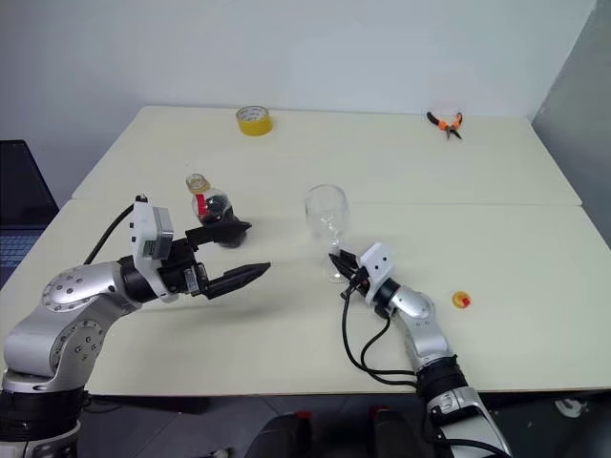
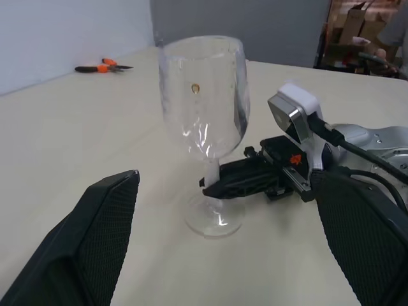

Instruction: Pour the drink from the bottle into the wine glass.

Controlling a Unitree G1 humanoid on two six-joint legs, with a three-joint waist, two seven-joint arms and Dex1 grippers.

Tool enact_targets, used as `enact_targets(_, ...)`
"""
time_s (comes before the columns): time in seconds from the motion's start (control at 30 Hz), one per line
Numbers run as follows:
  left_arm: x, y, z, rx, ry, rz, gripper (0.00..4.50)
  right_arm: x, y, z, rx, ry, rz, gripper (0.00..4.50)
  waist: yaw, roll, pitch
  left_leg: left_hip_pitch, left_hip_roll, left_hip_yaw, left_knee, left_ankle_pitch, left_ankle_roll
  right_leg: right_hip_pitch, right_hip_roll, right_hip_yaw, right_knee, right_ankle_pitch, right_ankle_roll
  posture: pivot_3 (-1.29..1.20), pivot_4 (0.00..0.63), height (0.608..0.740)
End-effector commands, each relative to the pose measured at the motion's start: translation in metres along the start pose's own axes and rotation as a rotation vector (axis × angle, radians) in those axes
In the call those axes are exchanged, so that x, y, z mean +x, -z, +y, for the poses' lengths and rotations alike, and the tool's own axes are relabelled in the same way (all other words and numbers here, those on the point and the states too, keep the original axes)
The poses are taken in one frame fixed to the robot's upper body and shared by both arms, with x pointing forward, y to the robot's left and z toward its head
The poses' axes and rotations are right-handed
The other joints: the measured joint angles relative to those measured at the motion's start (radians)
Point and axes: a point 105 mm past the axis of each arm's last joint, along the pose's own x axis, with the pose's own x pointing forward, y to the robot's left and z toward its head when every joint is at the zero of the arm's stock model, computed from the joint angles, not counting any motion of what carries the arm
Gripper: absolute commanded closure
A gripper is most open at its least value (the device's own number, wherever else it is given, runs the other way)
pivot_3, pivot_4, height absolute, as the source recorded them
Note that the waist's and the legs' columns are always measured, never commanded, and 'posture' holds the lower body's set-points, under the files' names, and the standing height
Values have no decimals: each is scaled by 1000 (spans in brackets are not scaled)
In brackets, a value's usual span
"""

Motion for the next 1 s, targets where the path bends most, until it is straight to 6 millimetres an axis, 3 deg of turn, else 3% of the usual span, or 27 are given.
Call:
enact_targets(0.03, 4, -18, -3, 79, 25, -37, 0, 1, -1, 2, -17, -26, -5, 4387, 0, 0, 0, 0, 0, 0, 0, 0, 0, 0, 0, 0, 0, 0, 0, 0, 150, 740)
enact_targets(0.17, 3, -21, -6, 80, 47, -36, 0, 0, 2, 1, -9, -30, 9, 4387, 0, 0, 0, 0, 0, 0, 0, 0, 0, 0, 0, 0, 0, 0, 0, 0, 150, 740)
enact_targets(0.6, 2, -23, -3, 98, 44, -35, 0, -2, 2, -6, -39, -34, 33, 35, 0, 0, 0, 0, 0, 0, 0, 0, 0, 0, 0, 0, 0, 0, 0, 0, 150, 740)
enact_targets(0.83, 4, -22, -3, 101, 26, -47, 0, -11, 3, -7, -40, -51, 63, 35, 2, 0, 0, 0, 0, 0, 0, 0, 0, 0, 0, 0, 0, 0, 0, 0, 150, 740)
enact_targets(1.0, 1, -21, -7, 86, -32, -70, 0, -48, -24, -7, -28, -87, 62, 35, 4, 0, 0, -1, 0, 0, 0, 0, 0, 0, -1, 0, -2, 0, 0, 0, 150, 740)
